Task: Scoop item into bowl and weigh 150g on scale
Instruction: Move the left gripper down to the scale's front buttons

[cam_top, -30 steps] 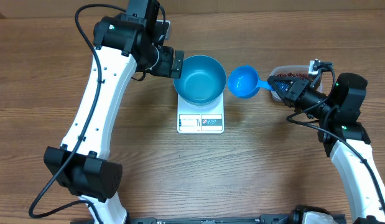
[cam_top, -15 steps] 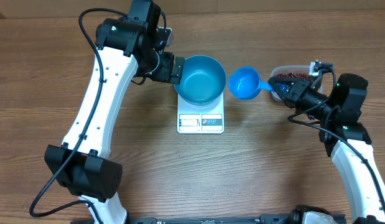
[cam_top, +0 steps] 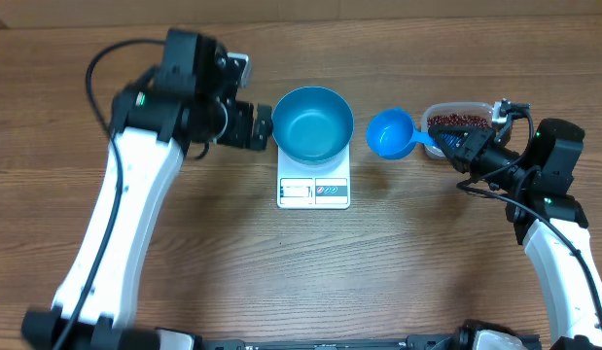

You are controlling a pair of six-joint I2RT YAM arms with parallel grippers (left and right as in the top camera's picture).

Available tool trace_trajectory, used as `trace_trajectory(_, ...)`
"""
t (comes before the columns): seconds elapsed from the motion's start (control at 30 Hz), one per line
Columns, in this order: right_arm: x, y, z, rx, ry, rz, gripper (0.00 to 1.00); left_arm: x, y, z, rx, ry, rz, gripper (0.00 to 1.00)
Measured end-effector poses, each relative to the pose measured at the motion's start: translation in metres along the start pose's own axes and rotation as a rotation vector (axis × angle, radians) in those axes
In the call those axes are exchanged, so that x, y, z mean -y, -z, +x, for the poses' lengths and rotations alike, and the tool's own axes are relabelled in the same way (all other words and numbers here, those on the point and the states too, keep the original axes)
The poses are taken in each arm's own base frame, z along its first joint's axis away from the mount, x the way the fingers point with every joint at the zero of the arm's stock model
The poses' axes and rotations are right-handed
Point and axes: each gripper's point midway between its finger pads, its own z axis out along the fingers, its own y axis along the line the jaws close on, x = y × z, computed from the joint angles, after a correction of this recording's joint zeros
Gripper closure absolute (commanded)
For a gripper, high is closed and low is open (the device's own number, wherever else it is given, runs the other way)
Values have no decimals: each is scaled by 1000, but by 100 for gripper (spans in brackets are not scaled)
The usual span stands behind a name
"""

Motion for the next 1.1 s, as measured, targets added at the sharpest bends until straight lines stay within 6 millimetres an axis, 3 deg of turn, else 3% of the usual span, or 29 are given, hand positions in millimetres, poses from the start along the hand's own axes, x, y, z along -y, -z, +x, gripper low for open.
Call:
trace_trajectory(0.13, -1, 0, 0, 0, 7, -5, 96, 26, -3, 21, 40, -112, 117, 1)
trace_trajectory(0.43, -4, 0, -2, 3, 30, -17, 96, 62, -59, 92, -91, -238, 249, 0)
trace_trajectory(0.53, -5, 0, -3, 6, 37, -21, 96, 75, -65, 98, -93, -276, 273, 0)
trace_trajectory(0.73, -14, 1, -10, 33, 93, -49, 96, 88, -66, 83, -20, -323, 296, 4)
trace_trajectory(0.8, -19, 1, -14, 48, 124, -67, 96, 88, -66, 80, -7, -325, 296, 16)
trace_trajectory(0.87, -26, 3, -21, 72, 169, -87, 96, 89, -66, 80, -8, -326, 298, 44)
trace_trajectory(0.93, -31, 5, -26, 94, 213, -102, 96, 91, -66, 81, -9, -332, 305, 60)
trace_trajectory(1.03, -37, 8, -33, 124, 275, -118, 96, 97, -66, 83, -14, -342, 316, 71)
trace_trajectory(1.1, -37, 11, -37, 138, 295, -118, 96, 103, -67, 85, -18, -354, 326, 84)
